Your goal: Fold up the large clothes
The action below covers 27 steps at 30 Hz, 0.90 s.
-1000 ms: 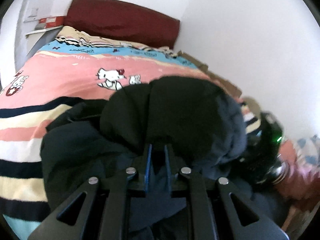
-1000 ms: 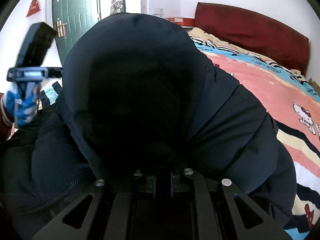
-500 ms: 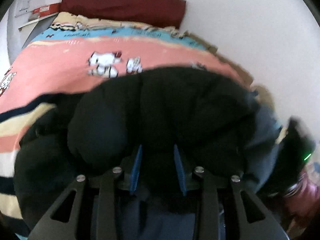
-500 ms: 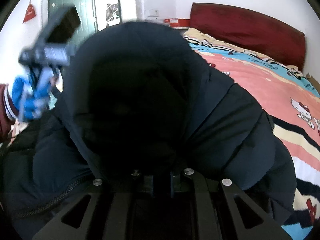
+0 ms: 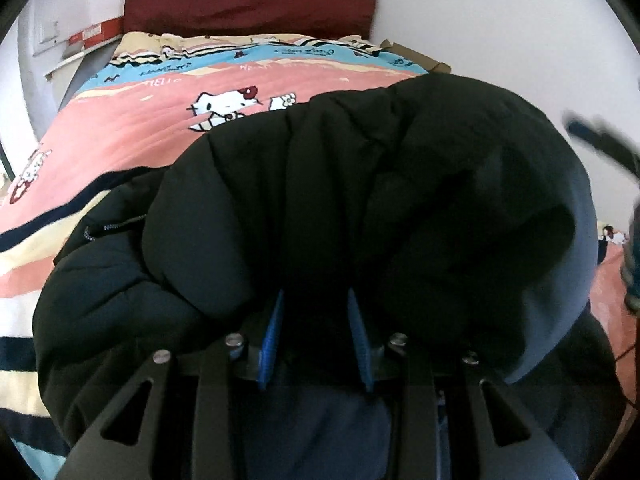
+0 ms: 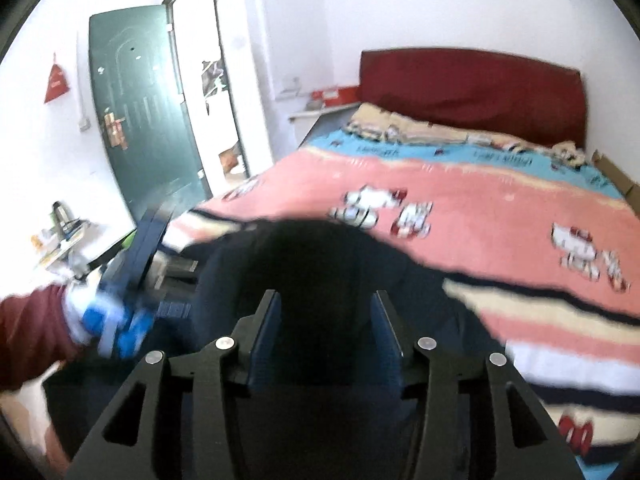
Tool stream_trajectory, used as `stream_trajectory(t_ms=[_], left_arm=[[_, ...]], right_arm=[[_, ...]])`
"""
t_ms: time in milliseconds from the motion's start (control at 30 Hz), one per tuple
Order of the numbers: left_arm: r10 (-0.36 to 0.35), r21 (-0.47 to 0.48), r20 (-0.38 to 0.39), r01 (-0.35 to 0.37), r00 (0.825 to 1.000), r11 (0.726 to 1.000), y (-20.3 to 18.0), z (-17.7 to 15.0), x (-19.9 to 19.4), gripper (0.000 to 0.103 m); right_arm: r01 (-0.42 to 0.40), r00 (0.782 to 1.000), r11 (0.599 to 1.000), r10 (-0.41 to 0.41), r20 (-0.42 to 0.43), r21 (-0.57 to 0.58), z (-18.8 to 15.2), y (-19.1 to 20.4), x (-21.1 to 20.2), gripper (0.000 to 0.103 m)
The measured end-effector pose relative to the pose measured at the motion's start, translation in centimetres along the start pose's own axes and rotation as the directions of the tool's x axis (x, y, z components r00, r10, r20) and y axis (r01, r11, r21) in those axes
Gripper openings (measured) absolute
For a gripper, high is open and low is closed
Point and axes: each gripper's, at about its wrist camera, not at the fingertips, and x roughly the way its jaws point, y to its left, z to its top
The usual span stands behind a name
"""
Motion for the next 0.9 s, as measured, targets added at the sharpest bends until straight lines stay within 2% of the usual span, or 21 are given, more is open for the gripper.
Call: stream_trajectory(t_ms=[100, 200, 333, 500, 600, 767, 900], left_arm=[[0.002, 0.000, 0.007, -0.002, 1.000, 1.000, 0.1, -0.1, -0.1, 0.031], [0.005, 0.009, 0.012, -0.005, 1.000, 1.000, 0.3, -0.3, -0.2, 0.031], [0.019, 0.035, 0.022, -0.020, 1.000, 0.999, -0.2, -1.3, -0.6, 0.031], [0.044, 0.090, 0.033, -0.047, 0.998, 0.995, -1.1, -3.5, -1.1, 0.031], [0.028, 0.070, 0.043, -0.031, 0.999, 0.997, -0.7, -3.8, -0.8, 0.031], [0.017, 0.023, 0.055, -0.018, 0.998, 1.000, 0.5, -3.3, 0.5, 0.031], [0.029, 0.007, 0.042, -0.029, 0.999, 1.000, 0.5, -3.3, 0.7, 0.031]], right_arm=[[-0.016, 1.000, 0.999, 0.016, 0.000, 0.040, 2.8, -0.1, 3.7, 0.048], [-0.017, 0.998, 0.996, 0.022, -0.061, 0.089, 3.3, -0.7, 8.2, 0.048], [-0.033, 0.986, 0.995, 0.048, -0.160, 0.095, 0.1, -0.4, 10.6, 0.049], [-0.089, 0.973, 0.996, 0.091, -0.212, 0.019, -4.2, 2.0, 9.1, 0.049], [-0.031, 0.968, 0.997, 0.014, -0.249, -0.064, -5.9, 3.1, 9.3, 0.049], [0.013, 0.967, 1.000, -0.012, -0.254, 0.002, -8.1, 0.8, 12.6, 0.050], [0.024, 0.963, 1.000, -0.019, -0.270, 0.016, -7.9, 0.3, 13.5, 0.049]])
